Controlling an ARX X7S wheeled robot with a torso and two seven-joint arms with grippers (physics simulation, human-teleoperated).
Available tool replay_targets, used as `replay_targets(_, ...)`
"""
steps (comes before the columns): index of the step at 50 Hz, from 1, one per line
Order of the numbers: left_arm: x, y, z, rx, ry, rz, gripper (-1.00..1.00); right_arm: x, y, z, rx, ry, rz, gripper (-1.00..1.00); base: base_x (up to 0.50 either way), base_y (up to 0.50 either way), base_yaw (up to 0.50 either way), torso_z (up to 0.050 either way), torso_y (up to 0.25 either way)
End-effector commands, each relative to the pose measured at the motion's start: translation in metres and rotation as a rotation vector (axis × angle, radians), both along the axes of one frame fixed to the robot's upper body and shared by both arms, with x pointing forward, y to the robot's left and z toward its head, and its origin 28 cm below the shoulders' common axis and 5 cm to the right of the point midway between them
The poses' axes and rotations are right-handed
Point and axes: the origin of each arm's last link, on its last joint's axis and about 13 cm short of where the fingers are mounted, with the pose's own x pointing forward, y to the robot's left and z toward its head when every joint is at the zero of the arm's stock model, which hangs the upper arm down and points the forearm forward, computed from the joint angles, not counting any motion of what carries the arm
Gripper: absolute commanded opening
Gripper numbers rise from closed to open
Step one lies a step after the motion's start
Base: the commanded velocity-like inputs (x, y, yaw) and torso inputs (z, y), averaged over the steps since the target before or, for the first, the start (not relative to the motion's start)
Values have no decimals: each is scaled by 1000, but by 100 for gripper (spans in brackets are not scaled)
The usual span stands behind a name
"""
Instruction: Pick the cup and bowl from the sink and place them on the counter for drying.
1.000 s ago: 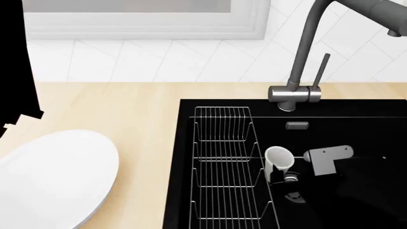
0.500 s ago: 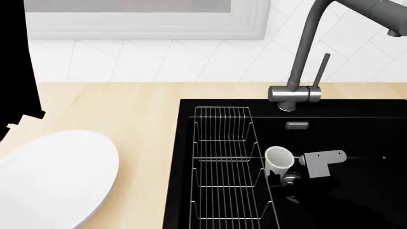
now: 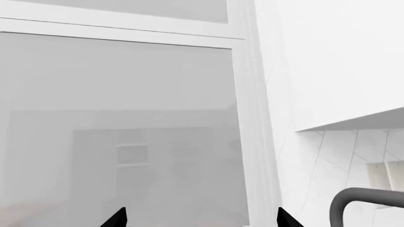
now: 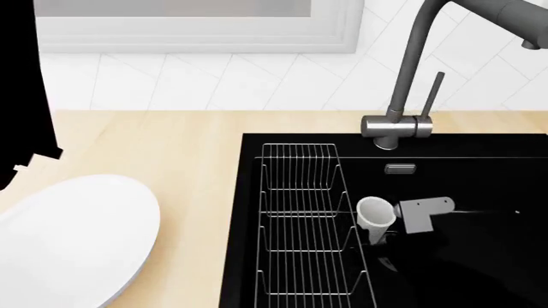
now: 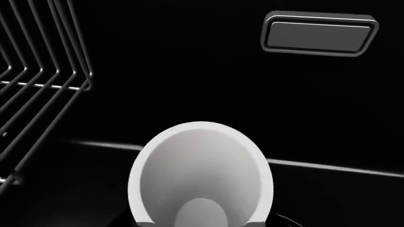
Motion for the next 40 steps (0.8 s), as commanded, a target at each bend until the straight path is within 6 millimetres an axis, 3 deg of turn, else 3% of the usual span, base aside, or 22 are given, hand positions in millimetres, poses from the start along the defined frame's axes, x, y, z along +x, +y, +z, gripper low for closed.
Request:
replay_targets(1, 1, 0, -2, 5, 6, 4, 100, 7, 2, -4, 3, -7, 4, 100, 0, 0, 0, 0, 0)
replay_targets(13, 2, 1, -2, 4, 8, 11, 100, 7, 5, -5, 6, -9, 12, 100, 0, 0, 0, 0, 0)
replay_targets(14, 2, 1, -2, 4, 8, 11, 100, 7, 5, -4, 6, -14, 15, -100, 0, 0, 0, 0, 0)
replay_targets(30, 1, 0, -4, 5, 11, 15, 100, 7, 6, -2, 6, -54, 32, -100, 0, 0, 0, 0, 0)
replay_targets(40, 2, 0, -5, -5, 11, 22, 100, -3, -1, 12, -11, -98, 56, -100, 0, 0, 0, 0, 0)
